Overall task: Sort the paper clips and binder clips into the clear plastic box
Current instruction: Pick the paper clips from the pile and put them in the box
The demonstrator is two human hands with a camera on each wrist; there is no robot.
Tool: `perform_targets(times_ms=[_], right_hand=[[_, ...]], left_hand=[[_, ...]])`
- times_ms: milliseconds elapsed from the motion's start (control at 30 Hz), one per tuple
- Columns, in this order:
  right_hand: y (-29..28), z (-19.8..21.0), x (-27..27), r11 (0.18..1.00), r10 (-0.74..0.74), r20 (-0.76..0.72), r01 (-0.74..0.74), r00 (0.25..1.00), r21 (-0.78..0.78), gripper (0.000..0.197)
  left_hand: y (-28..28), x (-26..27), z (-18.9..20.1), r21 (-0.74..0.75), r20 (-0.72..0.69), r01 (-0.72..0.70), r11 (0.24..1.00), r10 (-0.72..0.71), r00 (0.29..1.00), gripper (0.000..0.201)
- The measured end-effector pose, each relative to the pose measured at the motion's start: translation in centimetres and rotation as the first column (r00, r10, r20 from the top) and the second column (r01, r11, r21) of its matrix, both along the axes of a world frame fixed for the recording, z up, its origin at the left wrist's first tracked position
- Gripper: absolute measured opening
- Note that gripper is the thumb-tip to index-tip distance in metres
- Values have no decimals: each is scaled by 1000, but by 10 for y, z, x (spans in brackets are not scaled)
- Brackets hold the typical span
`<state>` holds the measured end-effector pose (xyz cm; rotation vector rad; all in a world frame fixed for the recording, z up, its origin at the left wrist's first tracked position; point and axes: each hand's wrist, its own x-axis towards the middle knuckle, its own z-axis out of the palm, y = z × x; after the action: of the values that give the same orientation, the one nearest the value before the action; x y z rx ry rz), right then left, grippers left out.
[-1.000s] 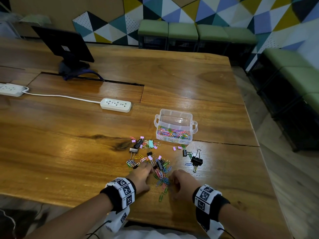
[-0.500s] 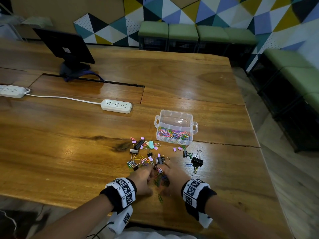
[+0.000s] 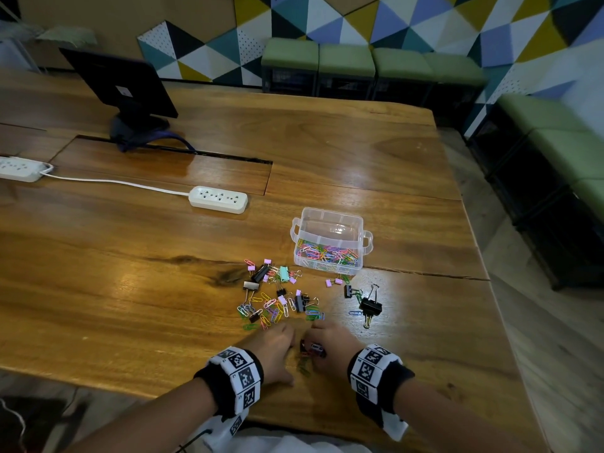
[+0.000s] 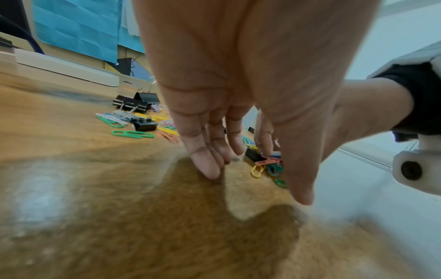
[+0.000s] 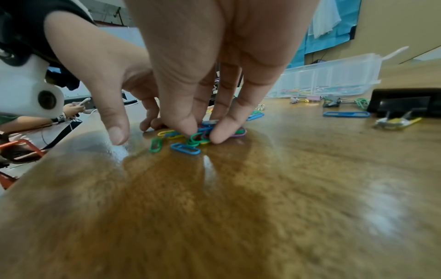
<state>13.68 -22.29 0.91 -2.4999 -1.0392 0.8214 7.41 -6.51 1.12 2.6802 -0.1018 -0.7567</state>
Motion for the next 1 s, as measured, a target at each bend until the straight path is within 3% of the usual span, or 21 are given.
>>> perform_targets(times_ms=[167, 400, 533, 733, 800, 867, 933, 1000], right_hand=[[3, 0, 0, 995, -88, 37, 89, 995, -40, 25], [-5, -4, 7, 989, -146, 11, 146, 989, -32, 22], [-15, -6, 13, 987, -155, 26, 156, 988, -35, 12], [-18, -4, 21, 981, -164, 30, 166, 986, -102, 12], [-15, -3, 21, 980, -166, 34, 169, 986, -106, 8], [-13, -3, 21, 981, -164, 48, 168, 985, -94, 8], [-11, -1, 24, 980, -177, 50, 181, 983, -78, 17], [-12, 3, 29, 979, -197, 44, 199, 979, -53, 16]], left_hand=[[-8, 13, 0, -134, 104, -16, 991, 30, 994, 44], [-12, 27, -7, -114, 113, 2, 993, 11, 994, 27], [0, 35, -8, -37, 81, 20, 999, -17, 997, 31], [24, 36, 8, 18, 116, -80, 997, 78, 990, 43], [20, 31, 15, -3, 109, -27, 1000, 27, 994, 53], [10, 22, 16, -31, 69, 113, 993, -110, 992, 61], [-2, 13, 11, -18, 40, 276, 961, -276, 960, 73], [-10, 8, 7, 9, 47, 412, 911, -412, 910, 71]])
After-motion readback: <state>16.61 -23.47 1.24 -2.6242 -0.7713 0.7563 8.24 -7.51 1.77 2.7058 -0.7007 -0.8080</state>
